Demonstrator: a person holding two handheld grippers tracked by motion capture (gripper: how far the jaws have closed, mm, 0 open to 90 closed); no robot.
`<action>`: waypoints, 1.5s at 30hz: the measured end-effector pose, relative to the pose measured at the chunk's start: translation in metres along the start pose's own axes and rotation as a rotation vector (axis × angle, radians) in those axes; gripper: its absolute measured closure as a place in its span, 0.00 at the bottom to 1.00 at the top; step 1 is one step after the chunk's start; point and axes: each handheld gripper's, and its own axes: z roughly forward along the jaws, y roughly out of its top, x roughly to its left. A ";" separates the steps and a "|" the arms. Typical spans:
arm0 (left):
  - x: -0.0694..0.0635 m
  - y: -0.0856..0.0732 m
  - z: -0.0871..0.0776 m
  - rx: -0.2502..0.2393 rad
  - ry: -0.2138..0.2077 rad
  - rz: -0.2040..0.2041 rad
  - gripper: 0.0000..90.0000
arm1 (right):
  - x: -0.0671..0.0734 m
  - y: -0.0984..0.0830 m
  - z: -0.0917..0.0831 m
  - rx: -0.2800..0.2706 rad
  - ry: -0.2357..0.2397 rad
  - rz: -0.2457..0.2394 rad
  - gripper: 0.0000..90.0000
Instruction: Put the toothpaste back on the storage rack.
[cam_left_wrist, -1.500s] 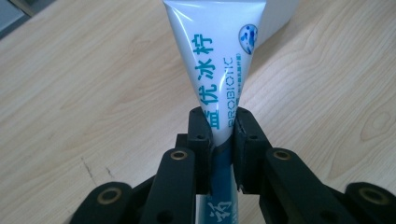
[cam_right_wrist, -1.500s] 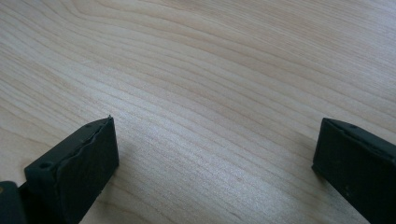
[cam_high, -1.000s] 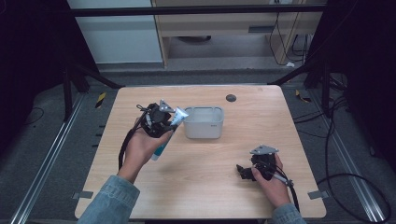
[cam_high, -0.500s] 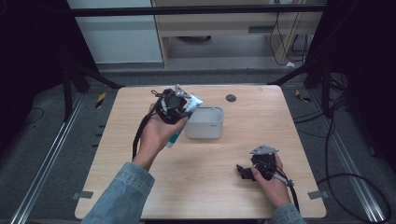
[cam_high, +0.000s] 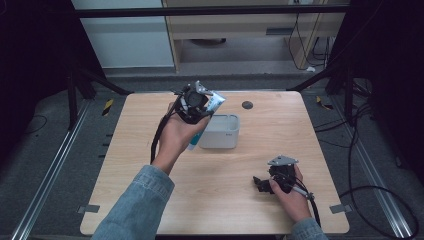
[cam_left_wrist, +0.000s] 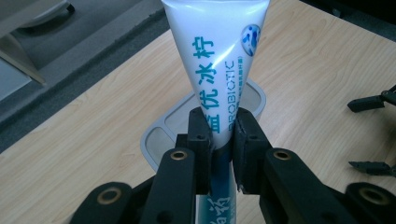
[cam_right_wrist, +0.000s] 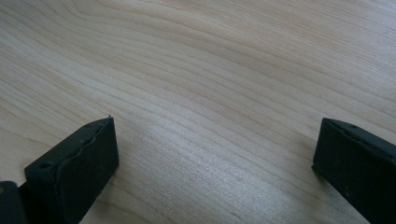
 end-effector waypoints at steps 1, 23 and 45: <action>0.000 0.002 -0.001 -0.004 0.002 -0.001 0.88 | 0.000 0.000 0.000 0.000 0.000 0.000 0.00; 0.011 0.040 0.017 -0.096 0.016 -0.036 0.88 | 0.000 0.000 0.000 -0.003 0.002 -0.002 0.00; 0.022 0.042 0.039 -0.201 0.004 -0.078 0.88 | 0.000 0.000 0.000 -0.004 0.001 -0.002 0.00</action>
